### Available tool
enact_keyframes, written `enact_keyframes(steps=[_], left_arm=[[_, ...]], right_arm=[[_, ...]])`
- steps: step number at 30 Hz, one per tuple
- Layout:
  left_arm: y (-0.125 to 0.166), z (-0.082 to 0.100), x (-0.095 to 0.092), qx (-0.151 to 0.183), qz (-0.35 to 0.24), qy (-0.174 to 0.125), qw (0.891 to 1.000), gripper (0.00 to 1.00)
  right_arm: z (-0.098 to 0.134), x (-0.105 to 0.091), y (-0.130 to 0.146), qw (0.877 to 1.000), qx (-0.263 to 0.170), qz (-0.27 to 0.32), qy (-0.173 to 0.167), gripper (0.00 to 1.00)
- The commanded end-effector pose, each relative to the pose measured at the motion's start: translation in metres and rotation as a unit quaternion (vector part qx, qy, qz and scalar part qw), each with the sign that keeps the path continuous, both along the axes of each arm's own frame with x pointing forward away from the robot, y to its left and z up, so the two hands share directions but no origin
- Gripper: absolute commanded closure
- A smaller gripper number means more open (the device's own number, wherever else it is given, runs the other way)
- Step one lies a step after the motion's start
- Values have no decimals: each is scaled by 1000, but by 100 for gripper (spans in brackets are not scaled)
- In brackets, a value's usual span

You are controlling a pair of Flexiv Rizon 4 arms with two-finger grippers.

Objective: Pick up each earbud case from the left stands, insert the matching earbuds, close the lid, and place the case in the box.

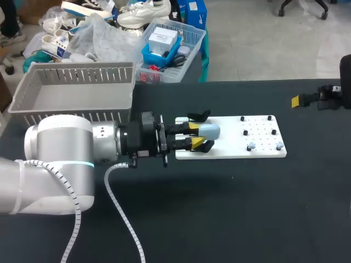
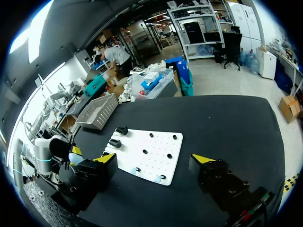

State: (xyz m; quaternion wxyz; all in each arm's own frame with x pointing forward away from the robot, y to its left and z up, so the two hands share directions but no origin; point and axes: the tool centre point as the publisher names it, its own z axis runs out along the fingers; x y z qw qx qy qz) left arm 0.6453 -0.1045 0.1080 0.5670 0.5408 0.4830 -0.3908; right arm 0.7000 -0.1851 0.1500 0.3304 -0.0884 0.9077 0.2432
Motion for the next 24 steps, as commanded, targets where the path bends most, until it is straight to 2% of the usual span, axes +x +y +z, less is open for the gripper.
enact_keyframes(steps=[1,13,24], left_arm=[[-13,-4,9,1,-4,2,1000,100],[-23,-12,15,2,-7,10,1000,100],[-25,-18,18,4,-6,14,1000,100]], right_arm=[[0,0,0,1000,0,0,0,0],[-1,-3,3,1000,-1,7,2,0],[7,-39,24,998,-25,63,-15,0]])
